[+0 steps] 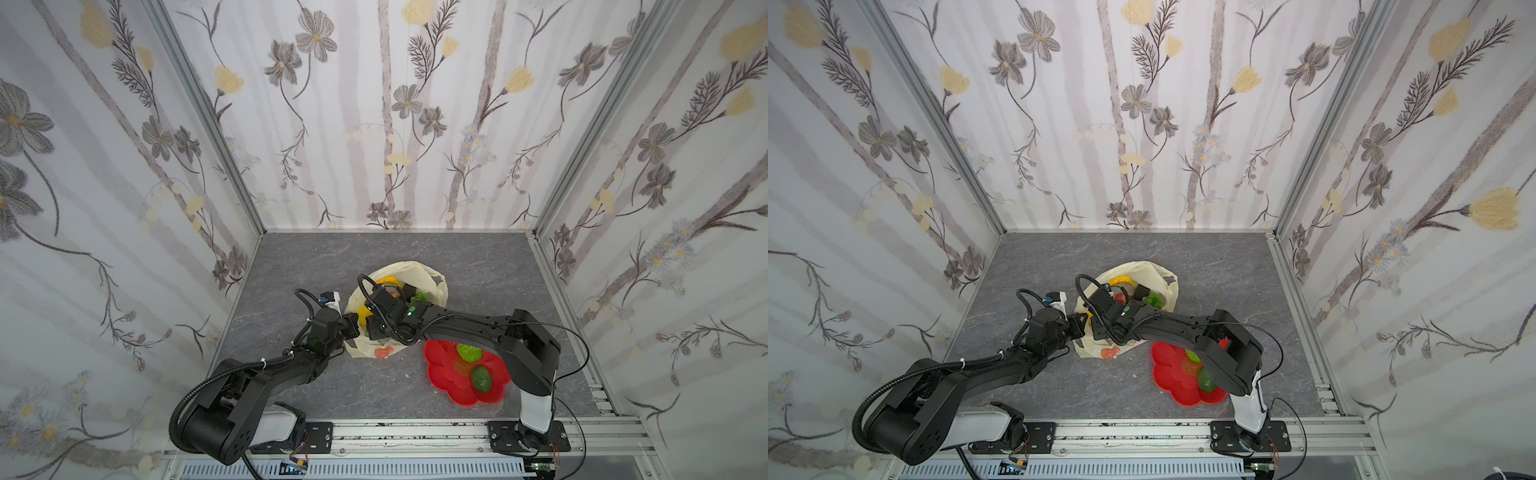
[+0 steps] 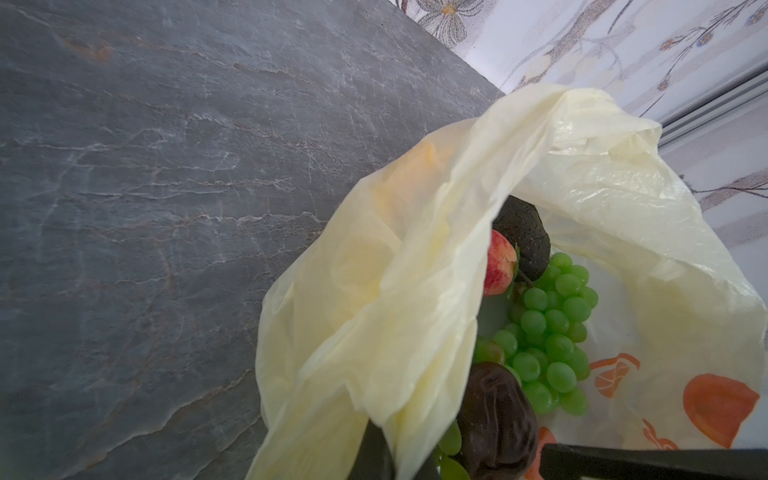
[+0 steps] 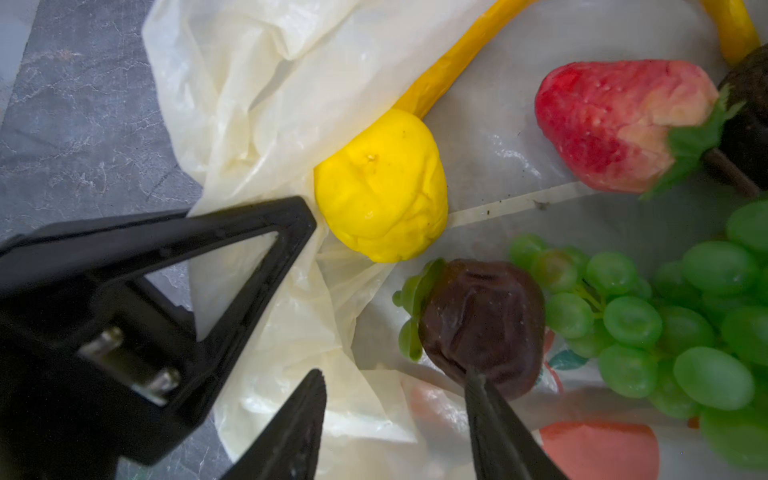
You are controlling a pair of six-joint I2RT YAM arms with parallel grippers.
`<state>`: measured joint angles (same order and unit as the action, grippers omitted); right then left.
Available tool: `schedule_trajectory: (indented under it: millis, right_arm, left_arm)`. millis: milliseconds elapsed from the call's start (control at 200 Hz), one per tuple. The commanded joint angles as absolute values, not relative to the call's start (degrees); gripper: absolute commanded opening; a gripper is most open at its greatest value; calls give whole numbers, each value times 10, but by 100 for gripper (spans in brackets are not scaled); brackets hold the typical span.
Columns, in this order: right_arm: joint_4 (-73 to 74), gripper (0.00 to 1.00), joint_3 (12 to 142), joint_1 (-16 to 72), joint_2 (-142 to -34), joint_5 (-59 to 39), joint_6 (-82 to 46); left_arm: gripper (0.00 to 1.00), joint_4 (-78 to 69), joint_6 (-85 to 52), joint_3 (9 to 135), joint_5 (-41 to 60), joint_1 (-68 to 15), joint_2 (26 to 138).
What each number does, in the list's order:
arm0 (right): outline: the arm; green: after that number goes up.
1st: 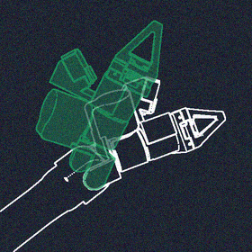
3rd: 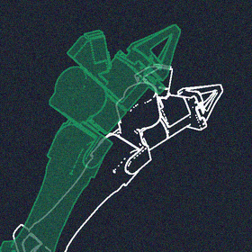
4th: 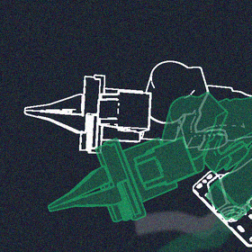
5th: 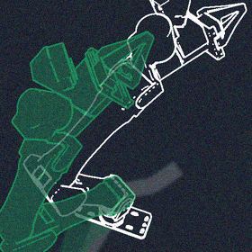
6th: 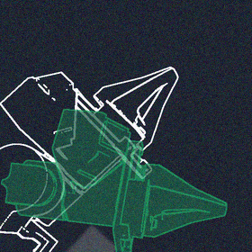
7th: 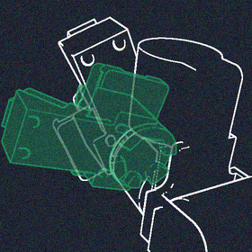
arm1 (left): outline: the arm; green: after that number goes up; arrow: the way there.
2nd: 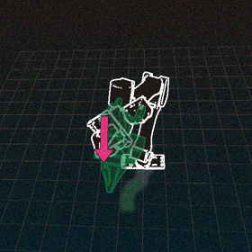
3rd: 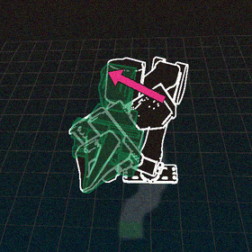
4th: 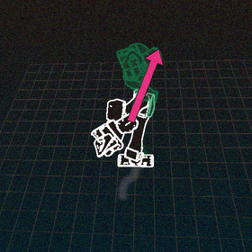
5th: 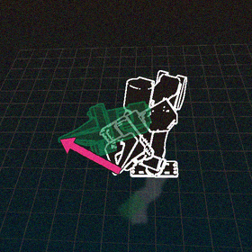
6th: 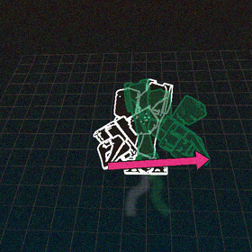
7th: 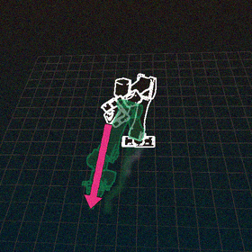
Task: Take the fake fruits out of the plastic bag
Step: 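Move the right gripper back into the bag toward the plum, then grasp the dark purple plum in the bag with the right gripper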
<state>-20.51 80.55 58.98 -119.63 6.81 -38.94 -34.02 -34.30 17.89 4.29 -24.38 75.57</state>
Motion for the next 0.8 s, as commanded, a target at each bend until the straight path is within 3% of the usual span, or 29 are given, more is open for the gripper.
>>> schedule_trajectory:
  millis: [0,794]
  right_arm:
    - [-213,56,820,590,-1212,101,-381]
    - [-254,64,814,556,-1232,181,-365]
  left_arm:
    - [0,-345,-341,183,41,-243,753]
    - [0,-345,-340,184,40,-244,759]
